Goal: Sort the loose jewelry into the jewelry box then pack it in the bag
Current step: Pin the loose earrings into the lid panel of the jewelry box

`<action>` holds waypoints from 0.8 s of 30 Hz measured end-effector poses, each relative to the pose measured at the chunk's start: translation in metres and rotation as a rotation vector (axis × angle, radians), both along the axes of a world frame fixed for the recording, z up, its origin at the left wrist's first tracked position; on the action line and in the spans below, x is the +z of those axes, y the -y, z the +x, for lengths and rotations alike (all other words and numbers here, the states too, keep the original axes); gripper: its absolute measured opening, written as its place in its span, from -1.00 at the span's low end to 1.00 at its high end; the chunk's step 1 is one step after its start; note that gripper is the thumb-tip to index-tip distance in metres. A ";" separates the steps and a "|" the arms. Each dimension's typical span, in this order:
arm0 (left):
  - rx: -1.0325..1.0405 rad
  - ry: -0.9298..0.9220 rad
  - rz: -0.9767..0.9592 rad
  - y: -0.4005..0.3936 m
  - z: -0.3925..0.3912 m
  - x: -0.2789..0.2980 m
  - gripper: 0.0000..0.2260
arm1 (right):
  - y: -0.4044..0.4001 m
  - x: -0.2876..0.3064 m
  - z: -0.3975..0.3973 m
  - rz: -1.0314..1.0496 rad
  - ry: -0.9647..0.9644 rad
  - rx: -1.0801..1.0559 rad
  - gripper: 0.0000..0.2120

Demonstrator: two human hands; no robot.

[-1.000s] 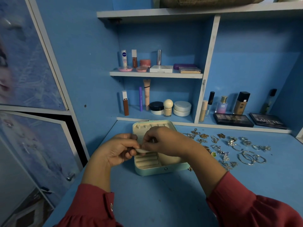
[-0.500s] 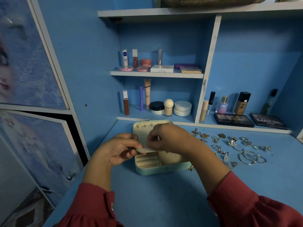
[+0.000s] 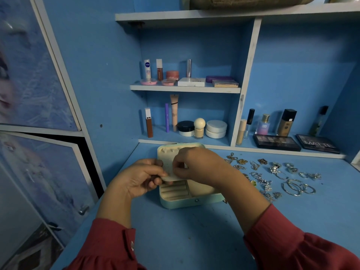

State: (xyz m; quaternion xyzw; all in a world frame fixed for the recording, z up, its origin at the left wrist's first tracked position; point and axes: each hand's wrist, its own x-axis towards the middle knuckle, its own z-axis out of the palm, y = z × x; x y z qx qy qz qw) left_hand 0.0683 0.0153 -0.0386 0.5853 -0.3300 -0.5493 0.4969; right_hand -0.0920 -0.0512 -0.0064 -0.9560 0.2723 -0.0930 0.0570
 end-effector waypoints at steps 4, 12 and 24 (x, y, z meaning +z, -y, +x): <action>-0.007 0.004 -0.009 0.000 0.000 0.000 -0.76 | 0.001 -0.002 0.003 0.001 -0.035 -0.008 -0.87; -0.017 0.007 -0.025 -0.001 0.000 0.001 -0.76 | 0.006 -0.001 -0.002 0.049 0.050 0.015 -0.82; 0.000 -0.009 -0.025 0.000 0.001 0.000 -0.79 | 0.004 0.000 -0.001 0.066 0.131 0.128 -0.79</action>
